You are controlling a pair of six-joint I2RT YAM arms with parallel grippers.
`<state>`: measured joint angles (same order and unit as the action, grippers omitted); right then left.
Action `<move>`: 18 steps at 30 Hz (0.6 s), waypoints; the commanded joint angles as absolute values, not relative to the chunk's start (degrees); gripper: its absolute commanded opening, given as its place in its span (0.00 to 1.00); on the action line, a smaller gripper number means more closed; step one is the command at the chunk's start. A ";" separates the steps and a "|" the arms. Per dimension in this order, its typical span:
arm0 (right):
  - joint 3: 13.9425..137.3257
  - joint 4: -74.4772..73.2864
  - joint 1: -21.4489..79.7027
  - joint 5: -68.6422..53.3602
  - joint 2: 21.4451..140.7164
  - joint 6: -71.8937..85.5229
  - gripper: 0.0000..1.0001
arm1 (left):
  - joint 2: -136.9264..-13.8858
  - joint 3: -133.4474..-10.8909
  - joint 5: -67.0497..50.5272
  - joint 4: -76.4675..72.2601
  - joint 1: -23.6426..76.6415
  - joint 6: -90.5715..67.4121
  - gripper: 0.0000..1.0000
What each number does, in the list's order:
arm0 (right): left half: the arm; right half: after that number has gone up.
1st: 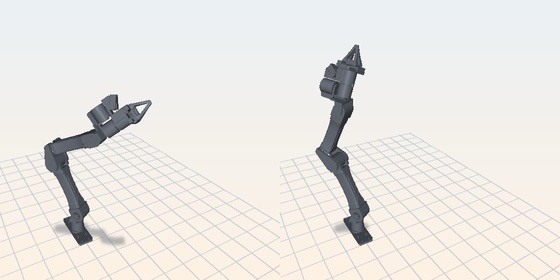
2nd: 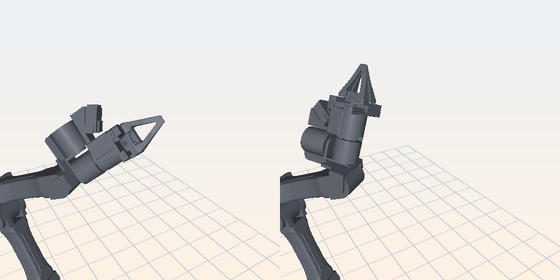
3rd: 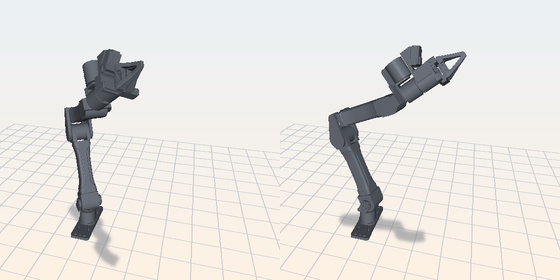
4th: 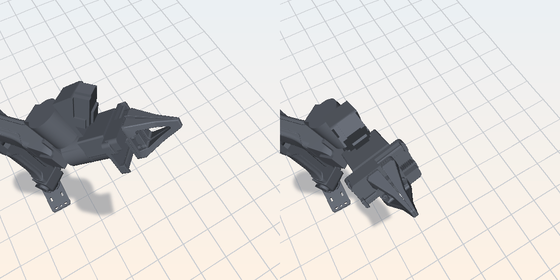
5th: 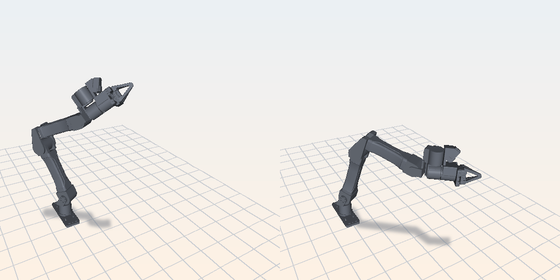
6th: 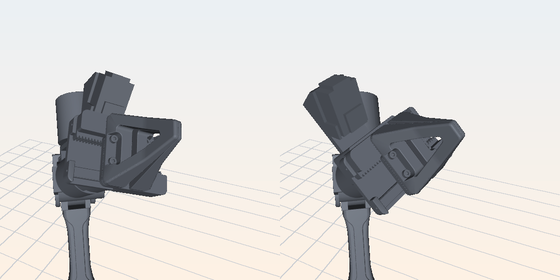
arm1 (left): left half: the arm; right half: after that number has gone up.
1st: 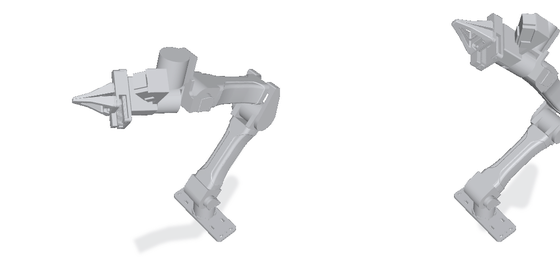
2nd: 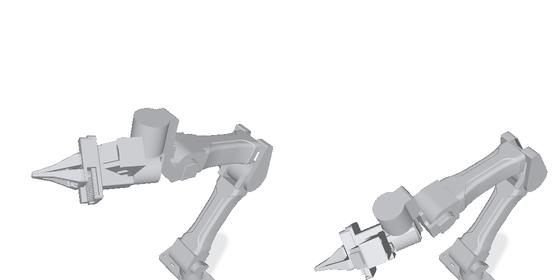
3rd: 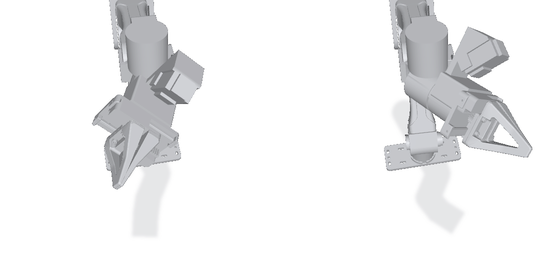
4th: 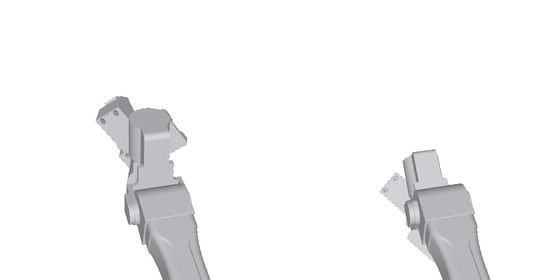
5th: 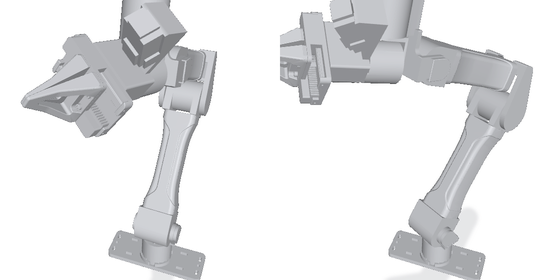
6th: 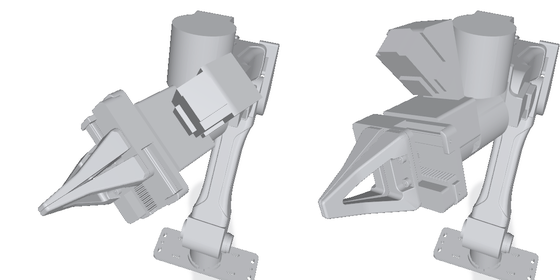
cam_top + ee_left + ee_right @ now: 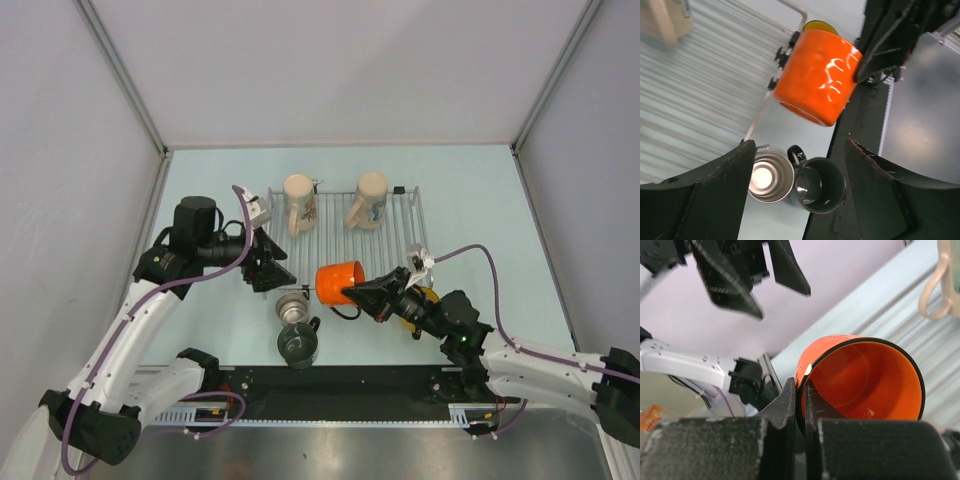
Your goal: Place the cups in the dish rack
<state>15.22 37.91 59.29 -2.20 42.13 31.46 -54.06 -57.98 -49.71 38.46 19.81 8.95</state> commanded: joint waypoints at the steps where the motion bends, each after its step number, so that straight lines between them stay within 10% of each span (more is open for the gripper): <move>1: 15.99 77.93 55.73 -7.20 48.68 36.46 0.00 | -54.32 -57.66 -61.34 38.58 19.51 8.62 0.79; 18: 35.50 91.32 49.04 -12.65 69.95 50.27 0.00 | -51.15 -49.13 -67.06 24.97 19.42 -1.30 0.83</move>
